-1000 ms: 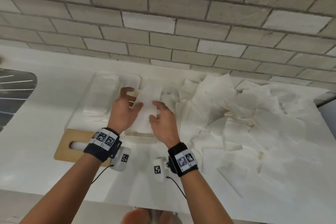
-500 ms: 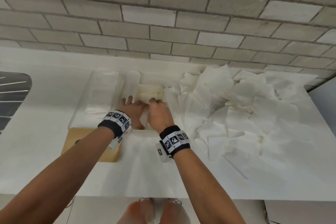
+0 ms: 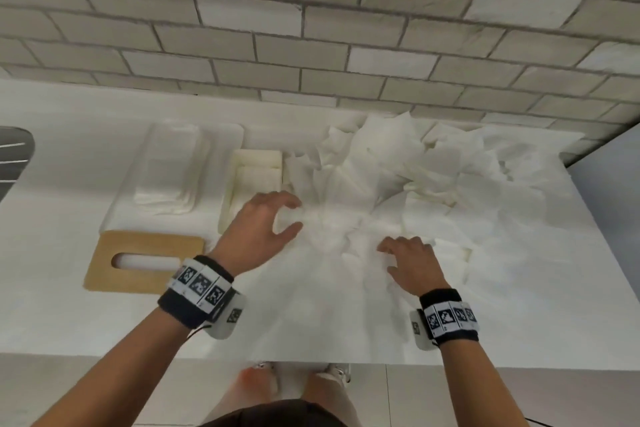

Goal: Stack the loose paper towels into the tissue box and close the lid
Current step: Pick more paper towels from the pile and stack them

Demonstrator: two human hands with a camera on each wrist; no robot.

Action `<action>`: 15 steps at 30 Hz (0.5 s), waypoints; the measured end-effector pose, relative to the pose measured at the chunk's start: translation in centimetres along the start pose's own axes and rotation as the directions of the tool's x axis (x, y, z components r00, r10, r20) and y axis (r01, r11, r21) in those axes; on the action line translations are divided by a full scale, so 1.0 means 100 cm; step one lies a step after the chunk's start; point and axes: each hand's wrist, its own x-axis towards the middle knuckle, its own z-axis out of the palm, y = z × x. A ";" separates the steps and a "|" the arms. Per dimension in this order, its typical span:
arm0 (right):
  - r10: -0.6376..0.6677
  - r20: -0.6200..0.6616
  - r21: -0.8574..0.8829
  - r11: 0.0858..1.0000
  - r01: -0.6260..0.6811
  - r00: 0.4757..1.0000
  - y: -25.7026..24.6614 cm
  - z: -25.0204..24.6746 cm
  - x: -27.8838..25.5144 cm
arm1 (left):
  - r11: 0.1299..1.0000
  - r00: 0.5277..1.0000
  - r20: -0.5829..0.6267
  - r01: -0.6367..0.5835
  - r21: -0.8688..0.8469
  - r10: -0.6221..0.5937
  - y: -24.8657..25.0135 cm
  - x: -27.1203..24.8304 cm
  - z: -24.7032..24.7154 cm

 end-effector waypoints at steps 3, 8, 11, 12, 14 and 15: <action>-0.060 -0.161 0.188 0.978 0.090 0.985 0.008 -0.003 -0.005 | 0.995 0.989 0.144 0.027 -0.091 -0.014 0.030 -0.005 0.037; -0.144 -0.283 0.801 0.508 0.316 0.948 -0.015 -0.065 -0.033 | 0.894 0.973 0.216 0.170 -0.415 -0.085 0.063 0.000 0.083; -0.185 -0.272 0.894 0.314 0.319 0.944 -0.002 -0.087 -0.020 | 0.791 0.974 0.044 0.206 -0.576 -0.222 0.071 0.008 0.101; -0.156 -0.277 0.890 0.330 0.314 0.948 0.009 -0.088 -0.008 | 0.776 0.962 -0.005 0.216 -0.593 -0.271 0.071 0.009 0.104; -0.030 -0.321 0.742 0.613 0.272 0.946 0.034 -0.081 0.027 | 0.757 0.944 -0.039 0.237 -0.609 -0.328 0.070 0.008 0.106; 0.011 -0.339 0.561 0.805 0.193 0.941 0.045 -0.075 0.044 | 0.753 0.940 -0.043 0.243 -0.611 -0.338 0.071 0.007 0.103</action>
